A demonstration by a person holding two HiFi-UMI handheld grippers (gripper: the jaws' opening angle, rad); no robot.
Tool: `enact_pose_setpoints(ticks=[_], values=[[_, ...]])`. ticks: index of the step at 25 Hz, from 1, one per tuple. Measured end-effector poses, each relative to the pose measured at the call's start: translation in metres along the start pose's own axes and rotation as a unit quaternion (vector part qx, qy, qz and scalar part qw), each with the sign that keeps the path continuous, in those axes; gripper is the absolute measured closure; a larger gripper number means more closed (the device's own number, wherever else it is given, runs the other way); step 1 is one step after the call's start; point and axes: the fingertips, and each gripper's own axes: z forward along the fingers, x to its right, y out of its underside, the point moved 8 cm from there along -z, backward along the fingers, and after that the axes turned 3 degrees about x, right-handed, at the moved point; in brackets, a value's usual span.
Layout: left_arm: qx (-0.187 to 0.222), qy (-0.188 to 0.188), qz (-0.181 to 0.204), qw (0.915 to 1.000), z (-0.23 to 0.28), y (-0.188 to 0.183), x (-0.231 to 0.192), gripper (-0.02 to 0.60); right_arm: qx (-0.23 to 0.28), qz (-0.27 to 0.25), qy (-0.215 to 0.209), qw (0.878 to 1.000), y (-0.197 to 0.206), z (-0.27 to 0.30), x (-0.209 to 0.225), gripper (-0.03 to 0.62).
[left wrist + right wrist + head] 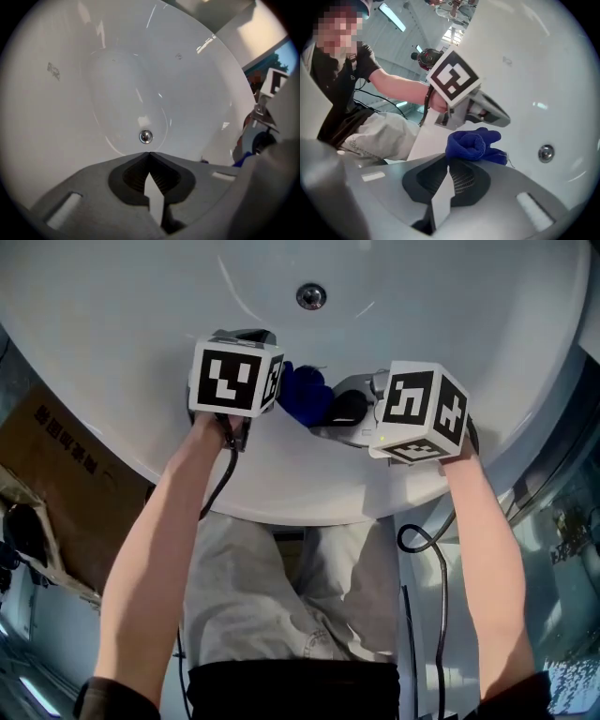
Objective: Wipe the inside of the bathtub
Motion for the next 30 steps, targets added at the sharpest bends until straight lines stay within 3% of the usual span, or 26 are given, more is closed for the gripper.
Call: enact_pose_setpoints(ticks=[6,10,12,16,18,21,24,26,30], values=[[-0.009,0.009,-0.02,0.9997,0.009,-0.001,-0.009,0.58,-0.082,-0.018,0.092,0.992,0.003,-0.016,0.067,0.576],[-0.018,0.012,-0.039,0.999,0.021,0.0,-0.014,0.58,-0.144,-0.038,0.119,0.982,0.012,-0.009,0.112,0.576],[-0.021,0.011,-0.041,0.9988,0.028,0.003,-0.014,0.58,-0.19,-0.057,0.132,0.971,0.021,-0.003,0.133,0.576],[-0.021,0.015,-0.054,0.9982,0.04,0.011,-0.017,0.58,-0.284,-0.112,0.17,0.937,0.037,0.015,0.163,0.576],[-0.023,0.014,-0.06,0.9978,0.044,0.016,-0.018,0.58,-0.295,-0.126,0.196,0.927,0.041,0.027,0.176,0.576],[-0.027,0.018,-0.065,0.9973,0.048,0.02,-0.015,0.58,-0.281,-0.114,0.231,0.924,0.043,0.04,0.187,0.576],[-0.024,0.021,-0.062,0.9975,0.047,0.017,-0.013,0.58,-0.302,-0.111,0.256,0.912,0.052,0.048,0.194,0.576],[-0.022,0.02,-0.061,0.9977,0.047,0.016,-0.015,0.58,-0.32,-0.102,0.254,0.907,0.06,0.052,0.197,0.576],[-0.025,0.017,-0.061,0.9977,0.047,0.019,-0.015,0.58,-0.327,-0.077,0.23,0.913,0.075,0.052,0.193,0.576]])
